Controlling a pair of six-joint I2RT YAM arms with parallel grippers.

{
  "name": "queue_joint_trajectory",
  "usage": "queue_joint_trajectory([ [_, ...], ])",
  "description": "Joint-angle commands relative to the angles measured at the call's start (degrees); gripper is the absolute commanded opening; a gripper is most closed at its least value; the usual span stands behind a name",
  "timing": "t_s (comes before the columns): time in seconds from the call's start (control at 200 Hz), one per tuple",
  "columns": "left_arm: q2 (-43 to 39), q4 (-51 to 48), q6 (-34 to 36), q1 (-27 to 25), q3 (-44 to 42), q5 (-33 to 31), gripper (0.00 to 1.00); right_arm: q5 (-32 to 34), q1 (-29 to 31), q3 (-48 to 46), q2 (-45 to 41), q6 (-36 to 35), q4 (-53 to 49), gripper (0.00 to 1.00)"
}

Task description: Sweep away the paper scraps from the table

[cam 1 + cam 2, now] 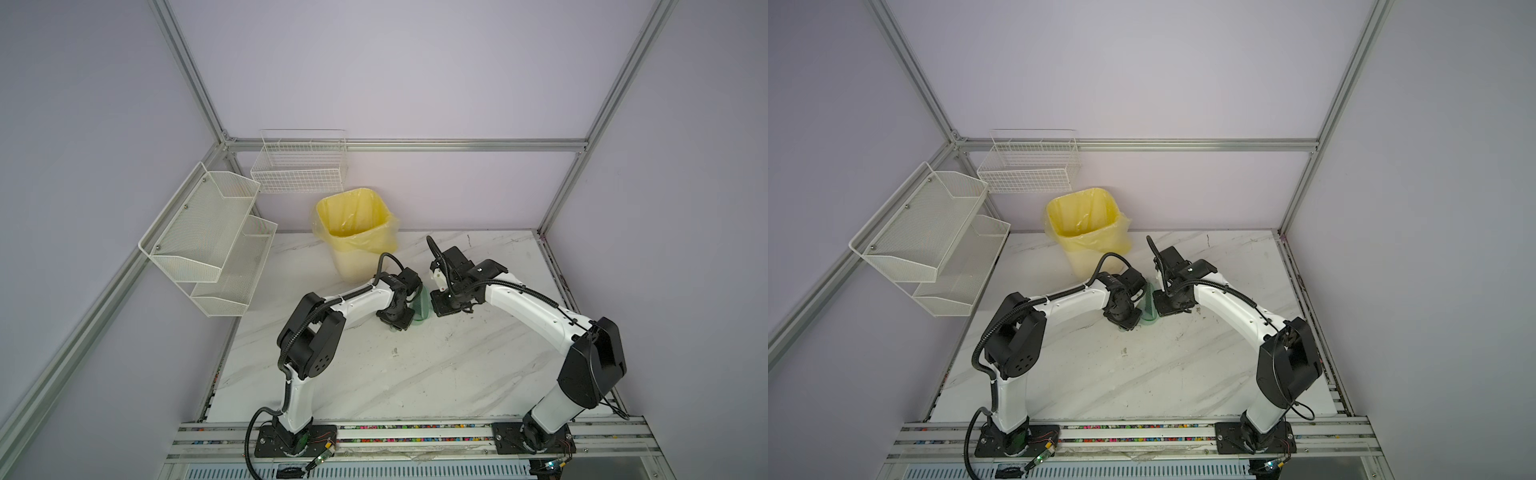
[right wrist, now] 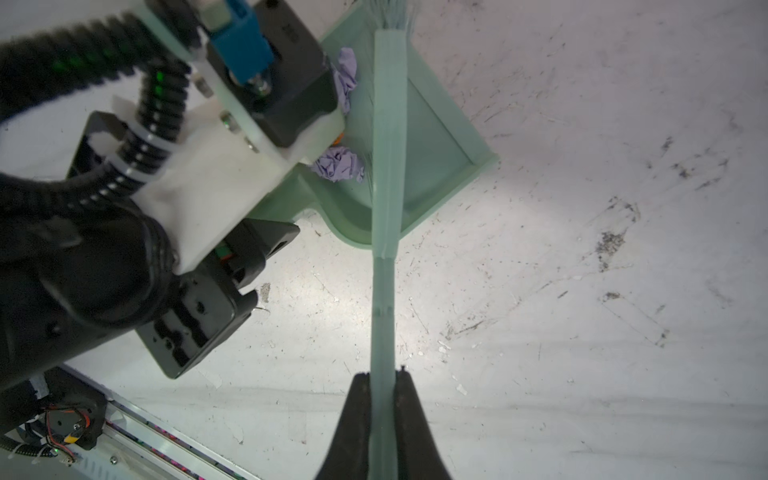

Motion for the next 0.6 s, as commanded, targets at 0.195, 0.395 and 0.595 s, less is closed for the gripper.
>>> queue_joint_trajectory([
  [0.195, -2.3, 0.9, -0.5, 0.4, 1.0, -0.7, 0.16, 4.1, -1.2, 1.9, -0.7, 3.2, -1.2, 0.0],
  [0.395, -3.2, 1.3, -1.1, 0.3, 1.2, -0.4, 0.15, 4.2, -1.5, 4.3, -1.0, 3.2, -0.4, 0.0],
  [0.595, -4.5, 2.5, -1.8, 0.3, 0.0, -0.4, 0.15, 4.9, -4.1, 3.5, -3.2, 4.4, 1.6, 0.0],
])
